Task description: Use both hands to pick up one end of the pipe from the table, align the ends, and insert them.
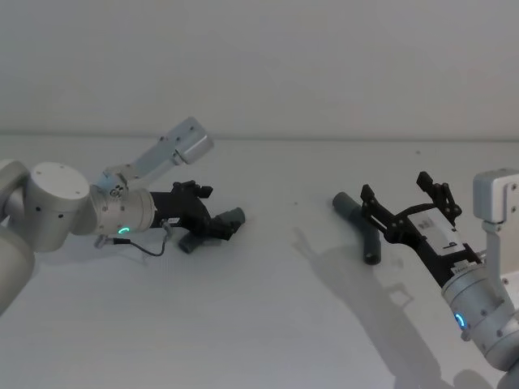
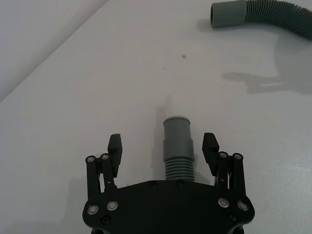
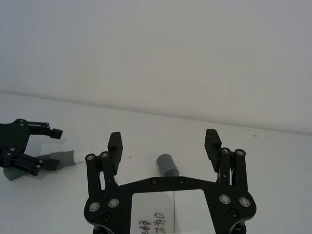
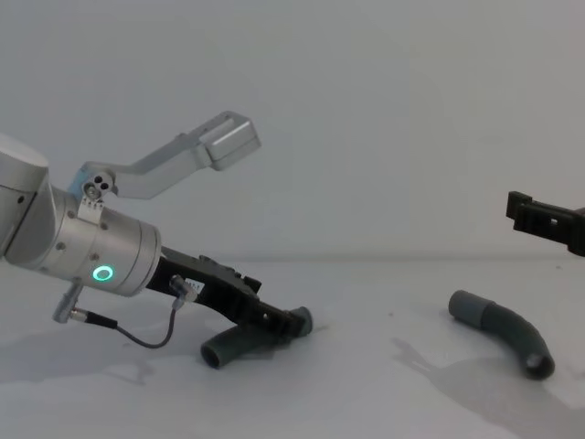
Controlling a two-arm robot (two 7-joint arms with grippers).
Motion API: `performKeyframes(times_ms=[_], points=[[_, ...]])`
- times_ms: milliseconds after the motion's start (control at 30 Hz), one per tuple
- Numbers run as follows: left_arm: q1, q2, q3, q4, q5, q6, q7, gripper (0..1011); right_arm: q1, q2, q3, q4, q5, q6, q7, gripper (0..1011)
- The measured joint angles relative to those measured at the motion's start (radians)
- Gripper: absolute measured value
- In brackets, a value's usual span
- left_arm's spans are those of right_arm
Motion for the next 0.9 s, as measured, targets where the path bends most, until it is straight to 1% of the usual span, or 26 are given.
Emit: performKeyframes(times_ms=[500,900], points=[[-0.004,-0.011,0.0,0.011,-0.002,0.022,0.0,1001,0.0,0.0,0.0,0.0,0.0,0.0,0.0,1001],[-0.006,-0.018,0.001,0.018,-0.013,0.039,0.0,1001,0.0,0.0,0.0,0.0,0.0,0.0,0.0,1001]])
